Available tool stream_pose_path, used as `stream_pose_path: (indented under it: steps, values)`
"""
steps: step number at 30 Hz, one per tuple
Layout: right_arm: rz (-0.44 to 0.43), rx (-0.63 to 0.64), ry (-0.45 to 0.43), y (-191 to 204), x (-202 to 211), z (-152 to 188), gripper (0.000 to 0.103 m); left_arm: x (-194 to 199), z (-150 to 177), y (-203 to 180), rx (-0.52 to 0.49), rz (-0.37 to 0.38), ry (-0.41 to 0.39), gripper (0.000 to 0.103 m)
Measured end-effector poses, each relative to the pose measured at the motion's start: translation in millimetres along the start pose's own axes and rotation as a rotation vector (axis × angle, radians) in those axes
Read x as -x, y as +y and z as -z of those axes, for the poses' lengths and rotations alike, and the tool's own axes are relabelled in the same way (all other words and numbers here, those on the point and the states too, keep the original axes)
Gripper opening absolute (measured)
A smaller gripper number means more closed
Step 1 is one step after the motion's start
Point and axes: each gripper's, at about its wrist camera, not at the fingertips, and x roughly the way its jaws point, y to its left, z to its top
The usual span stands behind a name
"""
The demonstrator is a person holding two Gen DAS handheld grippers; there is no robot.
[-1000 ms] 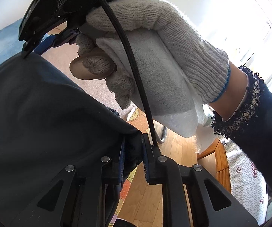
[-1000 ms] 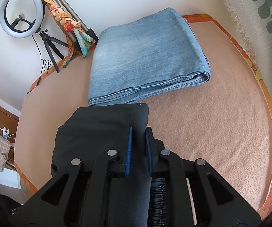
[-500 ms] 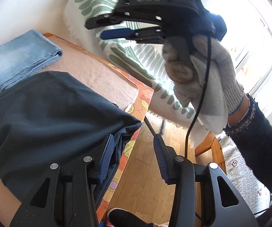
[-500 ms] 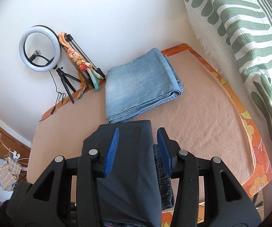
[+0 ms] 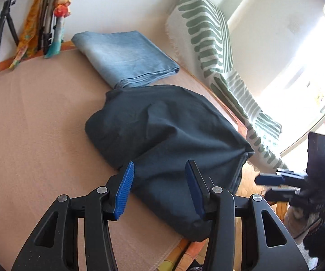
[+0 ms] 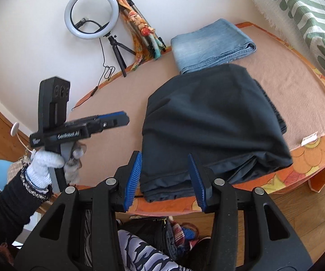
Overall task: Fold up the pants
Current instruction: 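Open the right tool and release the folded pants on the bed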
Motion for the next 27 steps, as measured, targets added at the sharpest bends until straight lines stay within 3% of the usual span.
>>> stream_pose_path:
  steps: [7,13,22,23,25,27]
  values:
    - [-0.039,-0.066,0.112,27,-54,40,0.045,-15,-5,45,0.129,0.01,0.01,0.046]
    - [0.02,-0.212,0.151,25,-85,34,0.045,-23,-6,64,0.204,0.047,0.022,0.046]
    - [0.122,-0.283,0.196,24,-94,47,0.045,-46,-12,86,0.295,0.094,0.037,0.046]
    - [0.13,-0.275,0.201,26,-96,46,0.042,-49,-12,87,0.303,0.099,0.042,0.046]
    - [0.151,-0.241,0.206,29,-97,45,0.016,-53,-10,92,0.332,0.118,0.042,0.045]
    - [0.136,-0.251,0.202,23,-96,47,0.01,-55,-9,96,0.359,0.139,0.032,0.043]
